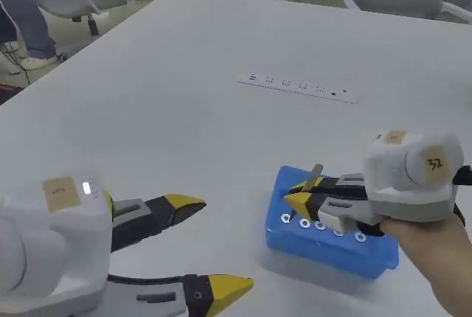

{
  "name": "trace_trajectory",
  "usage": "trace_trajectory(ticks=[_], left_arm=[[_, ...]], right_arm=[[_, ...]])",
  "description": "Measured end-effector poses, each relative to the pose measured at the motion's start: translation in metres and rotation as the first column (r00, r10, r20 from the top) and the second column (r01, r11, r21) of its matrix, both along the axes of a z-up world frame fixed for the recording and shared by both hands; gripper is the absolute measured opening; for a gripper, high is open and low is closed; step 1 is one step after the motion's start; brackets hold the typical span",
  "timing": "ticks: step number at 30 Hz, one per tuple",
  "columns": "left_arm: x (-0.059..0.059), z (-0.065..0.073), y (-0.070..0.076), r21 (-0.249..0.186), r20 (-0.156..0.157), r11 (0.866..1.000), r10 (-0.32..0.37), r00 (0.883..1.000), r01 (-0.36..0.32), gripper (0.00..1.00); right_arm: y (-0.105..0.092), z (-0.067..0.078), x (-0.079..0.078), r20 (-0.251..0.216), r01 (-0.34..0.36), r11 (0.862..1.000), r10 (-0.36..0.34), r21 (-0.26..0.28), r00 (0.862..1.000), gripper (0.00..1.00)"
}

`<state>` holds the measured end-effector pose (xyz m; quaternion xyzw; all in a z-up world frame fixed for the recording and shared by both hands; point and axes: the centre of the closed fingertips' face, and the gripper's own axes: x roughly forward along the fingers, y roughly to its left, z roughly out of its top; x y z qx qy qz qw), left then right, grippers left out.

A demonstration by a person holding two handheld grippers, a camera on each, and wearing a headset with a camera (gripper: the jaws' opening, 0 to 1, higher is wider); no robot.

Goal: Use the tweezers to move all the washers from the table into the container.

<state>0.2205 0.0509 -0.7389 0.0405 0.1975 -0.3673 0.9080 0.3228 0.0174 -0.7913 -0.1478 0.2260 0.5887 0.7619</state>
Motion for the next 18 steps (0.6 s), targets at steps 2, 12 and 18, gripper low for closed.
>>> trace_trajectory(ticks=[2,12,18], left_arm=[[0.001,0.002,-0.005,0.011,0.005,1.000,-0.025,1.000,0.025,0.55],[0.000,0.020,-0.042,0.040,0.020,0.975,-0.222,0.975,0.221,0.40],[-0.006,0.026,-0.067,0.006,0.010,0.952,-0.306,0.952,0.306,0.34]], right_arm=[[-0.003,0.007,-0.005,0.020,-0.005,1.000,0.005,0.002,1.000,0.04],[-0.025,0.032,-0.052,0.039,-0.081,0.997,0.080,0.016,0.996,0.04],[-0.040,0.017,-0.086,0.010,-0.170,0.984,0.171,-0.051,0.985,0.04]])
